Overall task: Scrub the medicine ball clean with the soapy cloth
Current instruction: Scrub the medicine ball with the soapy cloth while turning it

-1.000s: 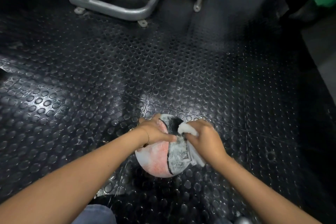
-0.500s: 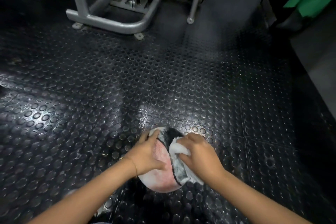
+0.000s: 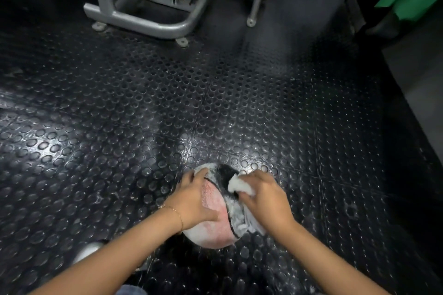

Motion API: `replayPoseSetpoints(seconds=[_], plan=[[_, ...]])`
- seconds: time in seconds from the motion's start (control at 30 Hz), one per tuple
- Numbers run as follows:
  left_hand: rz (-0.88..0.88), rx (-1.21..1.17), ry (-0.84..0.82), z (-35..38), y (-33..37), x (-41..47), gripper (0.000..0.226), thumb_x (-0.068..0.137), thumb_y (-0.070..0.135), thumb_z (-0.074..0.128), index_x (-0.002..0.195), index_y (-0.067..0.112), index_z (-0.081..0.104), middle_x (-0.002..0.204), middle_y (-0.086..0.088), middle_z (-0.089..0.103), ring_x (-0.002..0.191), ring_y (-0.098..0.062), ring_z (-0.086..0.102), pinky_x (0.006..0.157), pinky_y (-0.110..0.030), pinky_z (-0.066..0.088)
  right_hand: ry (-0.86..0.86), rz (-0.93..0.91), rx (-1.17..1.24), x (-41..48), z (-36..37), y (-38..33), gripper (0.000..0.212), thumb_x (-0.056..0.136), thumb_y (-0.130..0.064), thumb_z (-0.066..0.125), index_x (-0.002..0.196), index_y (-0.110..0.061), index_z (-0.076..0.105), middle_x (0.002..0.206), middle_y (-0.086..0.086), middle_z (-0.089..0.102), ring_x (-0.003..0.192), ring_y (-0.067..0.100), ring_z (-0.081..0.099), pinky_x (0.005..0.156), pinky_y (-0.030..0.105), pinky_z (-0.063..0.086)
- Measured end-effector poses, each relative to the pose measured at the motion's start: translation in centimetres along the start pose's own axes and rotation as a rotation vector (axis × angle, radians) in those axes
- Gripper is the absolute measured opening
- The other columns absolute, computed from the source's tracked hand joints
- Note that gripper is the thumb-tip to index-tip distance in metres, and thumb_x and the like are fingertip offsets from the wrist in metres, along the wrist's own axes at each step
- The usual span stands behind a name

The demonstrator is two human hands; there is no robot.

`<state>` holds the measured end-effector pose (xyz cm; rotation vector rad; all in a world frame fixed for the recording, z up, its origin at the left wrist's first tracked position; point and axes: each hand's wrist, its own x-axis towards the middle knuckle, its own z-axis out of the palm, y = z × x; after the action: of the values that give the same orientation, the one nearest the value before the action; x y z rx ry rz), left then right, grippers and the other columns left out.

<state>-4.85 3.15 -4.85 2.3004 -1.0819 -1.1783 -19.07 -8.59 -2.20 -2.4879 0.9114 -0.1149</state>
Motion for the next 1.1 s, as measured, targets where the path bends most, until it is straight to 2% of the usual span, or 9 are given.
replayPoseSetpoints(seconds=[0.1,0.27,0.4,0.53,0.6,0.73,0.8,0.93,1.1], plan=[[-0.034,0.022,-0.014,-0.2,0.5,0.4,0.116,0.067,0.046,0.079,0.149,0.032,-0.001,0.156,-0.005,-0.006,0.138,-0.031,0.028,0.109,-0.04,0.036,0.021,0.009,-0.044,0.6,0.1,0.3,0.034,0.083,-0.023,0.062,0.117,-0.024,0.061,0.116,-0.004,0.056,0.105,0.013,0.054,0.091,0.027,0.047],[-0.054,-0.018,-0.041,-0.7,0.5,0.8,0.116,0.065,0.044,0.082,0.149,0.033,0.002,0.156,-0.006,-0.003,0.137,-0.03,0.029,0.109,-0.039,0.035,0.033,-0.145,-0.162,-0.3,-0.4,-0.1,0.031,0.062,-0.018,0.078,0.092,-0.024,0.07,0.086,-0.005,0.062,0.078,0.013,0.059,0.062,0.018,0.038],[-0.056,-0.009,-0.049,-1.5,0.9,1.4,0.114,0.07,0.046,0.078,0.15,0.029,-0.001,0.157,-0.009,-0.002,0.135,-0.029,0.035,0.105,-0.032,0.036,0.017,-0.104,-0.154,1.7,-0.5,-0.3,0.03,0.082,-0.021,0.061,0.111,-0.027,0.062,0.105,-0.005,0.054,0.099,0.013,0.05,0.07,0.019,0.033],[-0.077,-0.046,-0.092,-2.6,0.7,2.3,0.115,0.069,0.049,0.077,0.15,0.028,-0.002,0.157,-0.01,0.001,0.141,-0.028,0.024,0.111,-0.034,0.028,0.023,-0.117,-0.094,0.4,-0.1,-0.3,0.025,0.076,-0.021,0.07,0.101,-0.024,0.068,0.096,-0.004,0.061,0.089,0.014,0.054,0.069,0.024,0.041],[-0.081,-0.049,-0.11,-2.8,0.6,2.4,0.116,0.069,0.05,0.077,0.15,0.029,-0.003,0.158,-0.009,-0.002,0.143,-0.028,0.018,0.113,-0.035,0.025,0.032,-0.154,-0.107,0.2,0.0,-0.2,0.024,0.074,-0.02,0.072,0.097,-0.025,0.07,0.091,-0.004,0.062,0.085,0.014,0.056,0.067,0.023,0.039],[-0.074,-0.021,-0.115,-2.7,0.9,2.5,0.114,0.071,0.048,0.076,0.15,0.03,-0.003,0.158,-0.008,-0.005,0.142,-0.027,0.02,0.112,-0.033,0.028,0.027,-0.159,-0.182,2.5,-0.4,-1.0,0.026,0.082,-0.023,0.061,0.108,-0.025,0.065,0.1,-0.003,0.057,0.093,0.014,0.052,0.068,0.021,0.034],[-0.077,-0.024,-0.113,-2.9,0.9,2.5,0.114,0.07,0.05,0.075,0.15,0.03,-0.002,0.158,-0.008,-0.002,0.141,-0.028,0.021,0.111,-0.034,0.029,0.02,-0.172,-0.22,2.2,-0.4,-1.2,0.025,0.078,-0.022,0.067,0.102,-0.025,0.067,0.098,-0.002,0.059,0.09,0.015,0.055,0.067,0.021,0.037],[-0.082,-0.037,-0.118,-3.2,0.6,2.5,0.116,0.067,0.054,0.076,0.15,0.032,-0.002,0.158,-0.008,-0.001,0.143,-0.028,0.017,0.113,-0.035,0.025,0.034,-0.236,-0.196,0.0,-0.2,-0.5,0.026,0.059,-0.024,0.083,0.081,-0.027,0.07,0.078,-0.008,0.062,0.068,0.009,0.057,0.054,0.016,0.043],[-0.081,0.023,-0.109,-2.9,1.2,2.8,0.117,0.065,0.057,0.076,0.15,0.034,-0.001,0.158,-0.006,-0.003,0.143,-0.028,0.019,0.11,-0.035,0.033,0.094,-0.247,-0.297,2.6,-0.2,-1.4,0.031,0.052,-0.018,0.084,0.08,-0.024,0.07,0.072,-0.004,0.059,0.064,0.016,0.058,0.047,0.019,0.034]])
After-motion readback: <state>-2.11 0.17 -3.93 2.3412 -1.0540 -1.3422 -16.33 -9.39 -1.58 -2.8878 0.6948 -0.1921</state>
